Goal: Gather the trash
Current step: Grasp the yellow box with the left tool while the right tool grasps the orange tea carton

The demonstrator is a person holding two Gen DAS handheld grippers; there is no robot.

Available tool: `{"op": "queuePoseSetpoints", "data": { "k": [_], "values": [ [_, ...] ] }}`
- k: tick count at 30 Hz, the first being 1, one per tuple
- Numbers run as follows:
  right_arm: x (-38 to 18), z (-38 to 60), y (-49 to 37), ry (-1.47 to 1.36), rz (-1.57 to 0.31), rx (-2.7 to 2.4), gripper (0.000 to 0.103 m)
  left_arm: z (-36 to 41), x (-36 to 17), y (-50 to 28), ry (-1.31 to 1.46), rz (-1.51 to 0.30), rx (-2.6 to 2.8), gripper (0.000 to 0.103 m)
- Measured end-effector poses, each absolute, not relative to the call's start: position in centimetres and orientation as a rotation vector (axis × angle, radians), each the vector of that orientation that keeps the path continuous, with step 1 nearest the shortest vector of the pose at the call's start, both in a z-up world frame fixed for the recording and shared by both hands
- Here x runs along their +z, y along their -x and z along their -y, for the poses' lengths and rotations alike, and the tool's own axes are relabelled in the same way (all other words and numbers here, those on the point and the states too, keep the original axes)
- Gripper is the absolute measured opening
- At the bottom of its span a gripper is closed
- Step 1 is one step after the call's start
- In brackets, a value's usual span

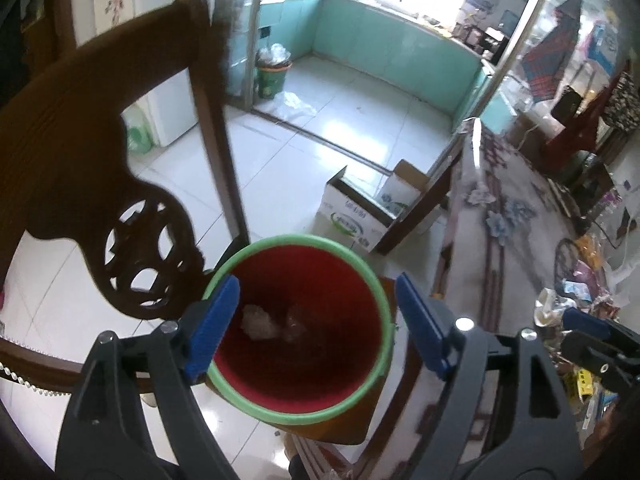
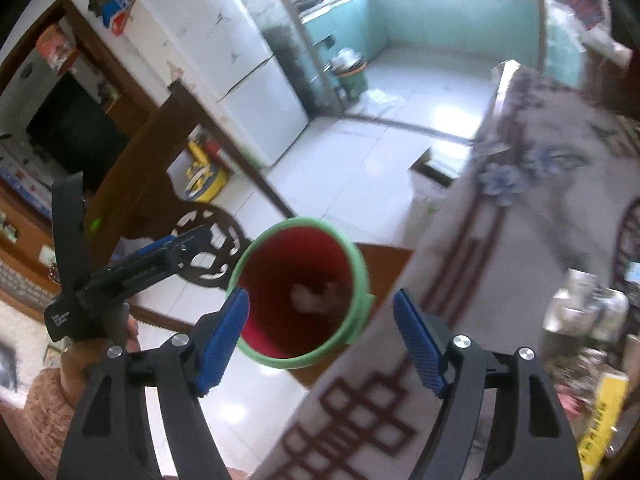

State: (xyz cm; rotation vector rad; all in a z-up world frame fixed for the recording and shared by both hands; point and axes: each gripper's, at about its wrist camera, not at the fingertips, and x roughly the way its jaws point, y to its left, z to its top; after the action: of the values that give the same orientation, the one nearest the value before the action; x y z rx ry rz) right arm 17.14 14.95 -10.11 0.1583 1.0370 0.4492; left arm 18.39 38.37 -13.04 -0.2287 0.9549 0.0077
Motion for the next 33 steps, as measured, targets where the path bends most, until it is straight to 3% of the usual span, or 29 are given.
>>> {"op": "queuePoseSetpoints", "data": {
  "k": [9,21,27,30,33],
  "values": [
    [-9.2,-8.0,-12.7,-0.198,-1.008,0.294,0.079,-31.7,-11.9,-16.8,0.159,-0.945,-0.122,0.081],
    [-8.6,7.8,-6.8,-0.182,-0.975,0.050,0.079,-17.9,-11.7,-12.3,0.110,-0.978,-0.287,0.081],
    [-10.8,16.2,-9.0,-0.065,-1.097,-0.034,0.080,-10.6,-11.7,-9.7,0.074,-1.003,-0.344,0.081],
    [-13.1,18.1,-10.5,-0.036,-1.190,0.015,0.087,-8.0,-11.9,-8.7,0.075,-1.027,-0.354,0.081],
    [-14.9,18.7,-10.8,-0.008,-1.231,0.053,0.087,-5.4,-12.0,-7.8,0.058,-1.034,-0.359,0.081]
  ]
}}
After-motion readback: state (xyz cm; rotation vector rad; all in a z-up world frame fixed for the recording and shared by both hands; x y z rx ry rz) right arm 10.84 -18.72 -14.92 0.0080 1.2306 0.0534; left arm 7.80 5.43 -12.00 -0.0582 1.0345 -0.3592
